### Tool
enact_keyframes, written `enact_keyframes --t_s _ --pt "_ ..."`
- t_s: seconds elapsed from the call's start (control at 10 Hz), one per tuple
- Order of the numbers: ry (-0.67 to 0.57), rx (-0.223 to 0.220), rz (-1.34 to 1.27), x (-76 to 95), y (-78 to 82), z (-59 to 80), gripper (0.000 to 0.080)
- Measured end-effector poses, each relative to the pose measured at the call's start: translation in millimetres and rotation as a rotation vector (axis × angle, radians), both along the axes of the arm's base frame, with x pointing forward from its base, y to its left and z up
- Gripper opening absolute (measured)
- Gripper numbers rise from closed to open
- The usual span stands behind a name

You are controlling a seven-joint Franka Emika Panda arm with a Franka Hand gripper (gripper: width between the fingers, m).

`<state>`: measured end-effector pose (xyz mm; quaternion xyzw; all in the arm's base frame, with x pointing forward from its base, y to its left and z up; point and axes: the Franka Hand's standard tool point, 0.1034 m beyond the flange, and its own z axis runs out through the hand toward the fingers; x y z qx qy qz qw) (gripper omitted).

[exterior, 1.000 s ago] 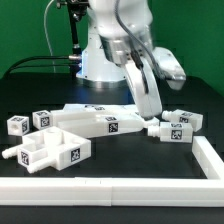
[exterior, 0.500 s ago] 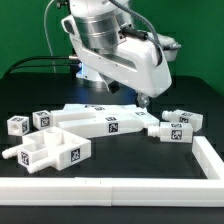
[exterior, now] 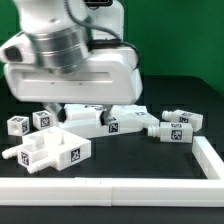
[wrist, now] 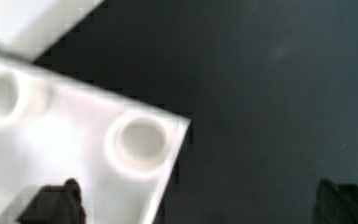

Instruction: Assemble chair

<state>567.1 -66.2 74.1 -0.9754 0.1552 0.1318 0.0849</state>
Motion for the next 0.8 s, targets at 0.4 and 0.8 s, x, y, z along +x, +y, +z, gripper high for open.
enact_keyframes --t_s 0.4,0.8 --pt "-0.006 -0.053 -0.096 4.5 -16.1 -16.1 0.0649" --pt "-0.037 -0.098 -0.133 18.1 -41.7 -35.1 0.0649"
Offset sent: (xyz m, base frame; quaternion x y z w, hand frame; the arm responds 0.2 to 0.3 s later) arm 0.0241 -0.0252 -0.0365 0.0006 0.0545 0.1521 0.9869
